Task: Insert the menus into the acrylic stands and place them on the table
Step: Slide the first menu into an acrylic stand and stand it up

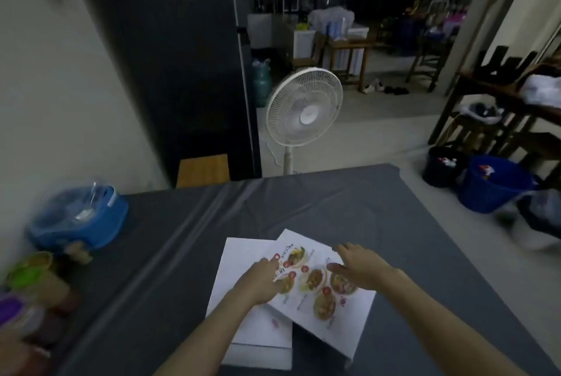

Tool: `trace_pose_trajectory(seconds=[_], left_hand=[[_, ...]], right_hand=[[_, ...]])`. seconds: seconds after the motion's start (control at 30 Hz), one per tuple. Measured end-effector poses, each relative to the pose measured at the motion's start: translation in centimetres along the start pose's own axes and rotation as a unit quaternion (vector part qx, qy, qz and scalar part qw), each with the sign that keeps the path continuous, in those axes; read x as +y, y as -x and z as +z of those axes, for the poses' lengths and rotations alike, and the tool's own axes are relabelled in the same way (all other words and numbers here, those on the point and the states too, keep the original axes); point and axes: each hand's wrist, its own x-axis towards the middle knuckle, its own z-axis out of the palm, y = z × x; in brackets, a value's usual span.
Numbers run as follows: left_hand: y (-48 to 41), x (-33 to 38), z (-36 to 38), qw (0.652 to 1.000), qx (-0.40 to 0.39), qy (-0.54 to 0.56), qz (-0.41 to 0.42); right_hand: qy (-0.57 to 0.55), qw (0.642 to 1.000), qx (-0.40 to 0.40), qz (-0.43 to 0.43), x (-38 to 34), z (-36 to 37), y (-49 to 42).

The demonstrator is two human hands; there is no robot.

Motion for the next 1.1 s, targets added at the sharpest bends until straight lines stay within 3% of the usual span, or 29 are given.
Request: trace_pose_trajectory(seconds=[0.2, 0.33, 0.5, 0.63, 0.83, 1.1], left_hand=[[0.1, -0.1, 3.0, 0.996, 0.004, 0.085, -0.039], [-0.2, -0.3, 4.2, 0.973, 0.038, 0.189, -0.124], [-0.9, -0.7, 5.5, 0.896, 0.108, 0.34, -0.262], [-1.4, -0.7, 6.5, 0.818, 0.147, 0.435, -0.346], [-2.0, -1.0, 7.2, 0.734, 0.138, 0.554, -0.368], [-2.5, -0.3, 8.9, 0.644, 0.152, 0.651, -0.372]], right_hand=[[-0.081, 0.996, -0.017, -0.009, 0.9, 1.7, -2.2], [-0.078, 0.996, 0.026, -0.018, 1.7, 1.9, -4.6], [-0.028, 0.999, 0.032, -0.023, 3.0, 1.8, -8.4], [-0.081, 0.997, 0.008, -0.02, 3.7, 2.1, -11.6], [-0.149, 0.987, -0.055, -0.025, 4.6, 3.4, -15.1], [-0.212, 0.975, -0.069, -0.023, 3.8, 4.4, -16.2]])
